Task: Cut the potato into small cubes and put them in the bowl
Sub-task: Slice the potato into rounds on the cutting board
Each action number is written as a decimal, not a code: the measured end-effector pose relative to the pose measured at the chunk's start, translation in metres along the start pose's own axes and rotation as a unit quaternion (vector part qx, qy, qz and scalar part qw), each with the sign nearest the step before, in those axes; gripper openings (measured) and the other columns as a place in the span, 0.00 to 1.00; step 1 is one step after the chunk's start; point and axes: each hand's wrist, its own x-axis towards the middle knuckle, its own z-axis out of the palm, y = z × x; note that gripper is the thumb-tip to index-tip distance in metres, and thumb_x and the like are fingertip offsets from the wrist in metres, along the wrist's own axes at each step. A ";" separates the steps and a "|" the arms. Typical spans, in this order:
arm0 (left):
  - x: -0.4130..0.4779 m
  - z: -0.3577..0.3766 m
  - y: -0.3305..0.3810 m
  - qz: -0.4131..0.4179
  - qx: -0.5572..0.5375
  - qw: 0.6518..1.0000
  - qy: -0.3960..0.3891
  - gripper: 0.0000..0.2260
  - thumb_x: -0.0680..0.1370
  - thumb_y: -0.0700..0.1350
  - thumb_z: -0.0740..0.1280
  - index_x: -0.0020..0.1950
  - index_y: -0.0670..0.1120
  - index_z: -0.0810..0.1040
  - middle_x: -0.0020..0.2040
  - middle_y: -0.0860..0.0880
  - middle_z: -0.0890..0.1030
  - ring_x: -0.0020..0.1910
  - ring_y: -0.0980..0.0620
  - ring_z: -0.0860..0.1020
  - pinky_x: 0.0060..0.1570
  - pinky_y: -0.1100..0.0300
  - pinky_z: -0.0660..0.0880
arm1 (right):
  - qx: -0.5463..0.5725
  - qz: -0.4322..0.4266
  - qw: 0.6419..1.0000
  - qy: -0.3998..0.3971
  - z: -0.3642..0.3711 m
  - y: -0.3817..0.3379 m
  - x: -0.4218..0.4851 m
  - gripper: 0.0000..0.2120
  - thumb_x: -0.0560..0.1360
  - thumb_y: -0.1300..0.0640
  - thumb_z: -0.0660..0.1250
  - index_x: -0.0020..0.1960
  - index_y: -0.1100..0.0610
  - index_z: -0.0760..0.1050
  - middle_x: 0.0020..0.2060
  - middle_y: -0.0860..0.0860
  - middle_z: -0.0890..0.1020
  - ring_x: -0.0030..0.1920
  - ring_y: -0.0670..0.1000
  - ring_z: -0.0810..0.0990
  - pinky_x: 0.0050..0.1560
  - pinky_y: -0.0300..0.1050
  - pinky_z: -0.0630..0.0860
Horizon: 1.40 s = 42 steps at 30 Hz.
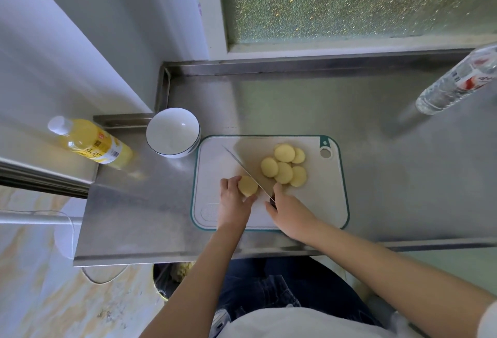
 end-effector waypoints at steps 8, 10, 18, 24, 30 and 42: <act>0.003 0.001 -0.005 0.035 0.024 0.999 -0.007 0.23 0.73 0.41 0.70 0.66 0.42 0.69 0.60 0.44 0.68 0.51 0.43 0.75 0.51 0.56 0.74 | 0.076 0.000 0.995 0.072 -0.005 0.005 -0.003 0.08 0.80 0.53 0.57 0.47 0.57 0.66 0.30 0.48 0.70 0.32 0.50 0.71 0.32 0.43 0.65; 0.003 0.001 -0.006 0.032 0.016 0.999 0.000 0.23 0.72 0.42 0.71 0.66 0.42 0.70 0.59 0.45 0.69 0.50 0.45 0.75 0.51 0.59 0.73 | 0.091 -0.002 0.993 0.079 -0.004 0.005 -0.005 0.08 0.80 0.52 0.57 0.46 0.56 0.66 0.30 0.48 0.69 0.30 0.46 0.69 0.30 0.40 0.63; 0.009 0.001 -0.005 0.004 -0.035 0.999 0.039 0.19 0.72 0.38 0.72 0.62 0.40 0.75 0.51 0.47 0.70 0.39 0.54 0.70 0.44 0.74 0.64 | 0.064 0.002 0.995 0.080 -0.001 -0.001 -0.014 0.09 0.80 0.54 0.55 0.42 0.55 0.62 0.30 0.48 0.69 0.29 0.46 0.69 0.29 0.40 0.62; 0.011 0.001 -0.005 -0.015 -0.045 0.998 0.042 0.19 0.71 0.39 0.73 0.60 0.40 0.76 0.50 0.48 0.71 0.39 0.54 0.72 0.43 0.73 0.65 | 0.030 0.031 0.996 0.078 0.004 -0.006 -0.013 0.08 0.80 0.56 0.54 0.44 0.58 0.62 0.35 0.53 0.72 0.37 0.56 0.71 0.38 0.45 0.65; 0.014 0.000 -0.005 -0.035 -0.028 0.999 0.028 0.19 0.70 0.43 0.73 0.60 0.44 0.77 0.54 0.47 0.75 0.46 0.52 0.75 0.48 0.59 0.73 | 0.025 0.069 0.995 0.063 0.000 -0.014 -0.007 0.07 0.80 0.57 0.55 0.46 0.59 0.63 0.39 0.54 0.71 0.39 0.55 0.70 0.38 0.43 0.65; 0.016 -0.004 -0.006 -0.037 -0.019 0.999 0.012 0.19 0.69 0.44 0.74 0.59 0.45 0.77 0.52 0.48 0.75 0.45 0.52 0.76 0.45 0.59 0.73 | 0.020 0.083 0.994 0.070 0.015 -0.014 0.005 0.06 0.80 0.56 0.54 0.47 0.58 0.61 0.40 0.55 0.71 0.40 0.56 0.70 0.40 0.45 0.64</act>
